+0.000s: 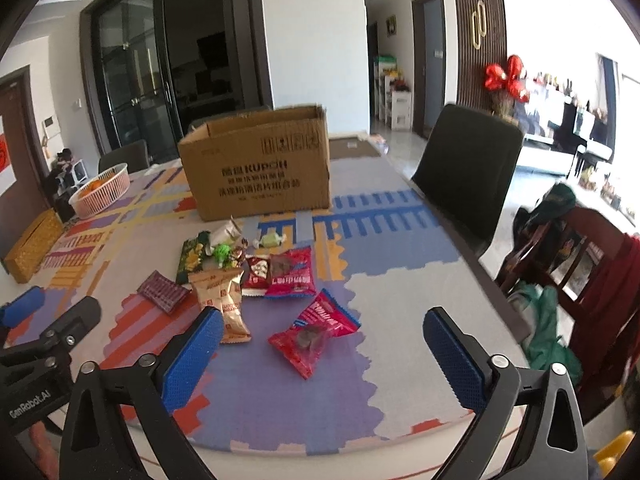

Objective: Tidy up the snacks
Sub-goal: 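Grasp the tan cookie bag with the left gripper while the right gripper grasps the pink hawthorn bag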

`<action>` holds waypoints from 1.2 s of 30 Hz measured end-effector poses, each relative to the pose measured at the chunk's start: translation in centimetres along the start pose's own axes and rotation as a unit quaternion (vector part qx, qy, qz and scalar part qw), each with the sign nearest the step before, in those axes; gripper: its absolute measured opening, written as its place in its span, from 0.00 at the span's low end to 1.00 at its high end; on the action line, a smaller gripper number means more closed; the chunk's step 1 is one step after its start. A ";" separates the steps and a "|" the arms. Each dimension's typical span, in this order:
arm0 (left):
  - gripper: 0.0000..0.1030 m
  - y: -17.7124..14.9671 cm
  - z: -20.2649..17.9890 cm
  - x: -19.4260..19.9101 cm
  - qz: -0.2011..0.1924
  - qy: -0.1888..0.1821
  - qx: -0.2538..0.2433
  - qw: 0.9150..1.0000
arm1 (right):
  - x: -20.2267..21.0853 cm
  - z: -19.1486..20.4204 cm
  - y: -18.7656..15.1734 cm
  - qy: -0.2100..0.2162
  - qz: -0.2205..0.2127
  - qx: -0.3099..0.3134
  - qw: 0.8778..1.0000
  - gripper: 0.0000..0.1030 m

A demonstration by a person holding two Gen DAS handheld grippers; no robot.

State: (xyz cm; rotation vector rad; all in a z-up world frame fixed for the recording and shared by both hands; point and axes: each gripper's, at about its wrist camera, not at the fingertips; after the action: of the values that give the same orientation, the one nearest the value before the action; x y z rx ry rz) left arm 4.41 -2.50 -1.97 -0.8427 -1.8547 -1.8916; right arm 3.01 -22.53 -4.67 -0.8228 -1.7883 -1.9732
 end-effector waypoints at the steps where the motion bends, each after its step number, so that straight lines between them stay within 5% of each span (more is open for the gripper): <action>1: 0.96 0.1 -0.2 -0.6 0.005 -0.005 -0.003 1.000 | -0.7 0.0 0.1 0.001 0.010 -0.002 1.000 0.95; 14: 0.84 1.2 -2.4 -8.8 0.071 -0.080 -0.039 0.993 | -8.9 -1.0 -0.9 0.052 0.139 -0.075 0.986 0.71; 25: 0.71 0.5 -3.3 -13.9 0.131 -0.099 -0.029 0.986 | -11.4 -1.3 -1.2 0.052 0.159 -0.076 0.983 0.62; 36: 0.57 0.4 -2.7 -14.6 0.146 -0.102 -0.013 0.984 | -12.9 -0.1 -1.0 0.051 0.173 -0.055 0.982 0.52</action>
State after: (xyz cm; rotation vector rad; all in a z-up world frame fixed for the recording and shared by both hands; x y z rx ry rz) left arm 15.27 -7.41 -10.88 -1.2826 -1.7075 -1.7028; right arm 12.28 -24.10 -13.52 -0.9738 -1.3805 -1.8570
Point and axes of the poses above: each gripper's, at about its wrist camera, not at the fingertips, and x roughly against the way its jaws point, z to its left, y to its top, and after that the axes turned 4 degrees about -y, right-handed
